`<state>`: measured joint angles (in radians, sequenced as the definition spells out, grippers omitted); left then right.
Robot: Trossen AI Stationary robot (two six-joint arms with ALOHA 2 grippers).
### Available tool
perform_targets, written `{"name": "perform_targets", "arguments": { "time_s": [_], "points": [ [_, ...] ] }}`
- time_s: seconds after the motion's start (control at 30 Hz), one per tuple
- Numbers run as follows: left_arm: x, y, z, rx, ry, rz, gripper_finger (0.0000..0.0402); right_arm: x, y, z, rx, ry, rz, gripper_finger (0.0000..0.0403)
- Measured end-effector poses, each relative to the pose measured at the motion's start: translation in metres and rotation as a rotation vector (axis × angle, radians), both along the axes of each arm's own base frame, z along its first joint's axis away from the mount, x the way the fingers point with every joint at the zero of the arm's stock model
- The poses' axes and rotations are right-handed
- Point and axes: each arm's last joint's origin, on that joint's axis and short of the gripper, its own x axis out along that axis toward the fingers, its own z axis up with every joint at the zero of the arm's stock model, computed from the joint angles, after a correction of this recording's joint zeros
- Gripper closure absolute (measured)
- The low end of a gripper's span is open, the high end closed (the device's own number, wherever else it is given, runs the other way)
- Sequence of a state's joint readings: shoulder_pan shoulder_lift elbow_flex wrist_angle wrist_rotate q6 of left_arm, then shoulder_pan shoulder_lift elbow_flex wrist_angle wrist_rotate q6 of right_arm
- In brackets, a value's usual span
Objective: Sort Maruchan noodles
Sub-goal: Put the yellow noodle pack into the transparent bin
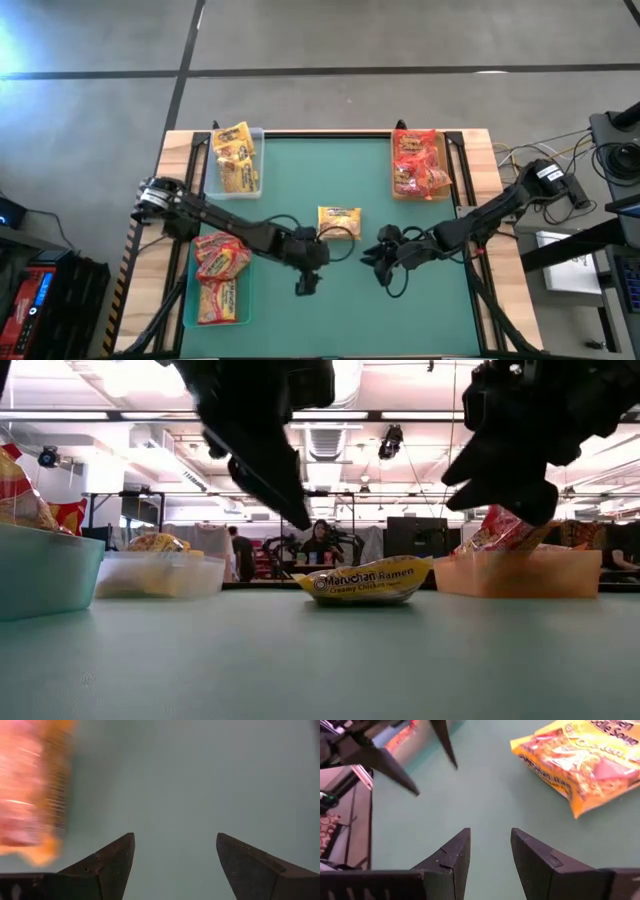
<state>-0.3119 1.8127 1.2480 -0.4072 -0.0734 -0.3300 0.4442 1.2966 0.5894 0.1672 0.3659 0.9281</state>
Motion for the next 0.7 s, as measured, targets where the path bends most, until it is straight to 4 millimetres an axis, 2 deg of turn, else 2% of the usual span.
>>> {"name": "perform_targets", "arguments": {
  "time_s": [0.13,0.33,0.47,0.7],
  "points": [
    [-0.003,-0.006,-0.006,-0.15,0.034,-0.109,0.0137,0.003,0.001,0.005,-0.048,-0.016,0.033,0.0271],
    [-0.004,0.006,-0.021,-0.221,0.023,-0.017,0.0137,0.005,0.002,0.009,-0.142,-0.033,0.061,0.0271],
    [-0.006,0.012,-0.033,-0.339,0.006,-0.025,0.0137,0.005,0.001,0.008,-0.15,-0.033,0.058,0.0271],
    [-0.011,0.044,-0.045,-0.444,-0.033,0.018,0.0137,0.006,-0.002,0.009,-0.179,-0.048,0.009,0.0271]
  ]
}}
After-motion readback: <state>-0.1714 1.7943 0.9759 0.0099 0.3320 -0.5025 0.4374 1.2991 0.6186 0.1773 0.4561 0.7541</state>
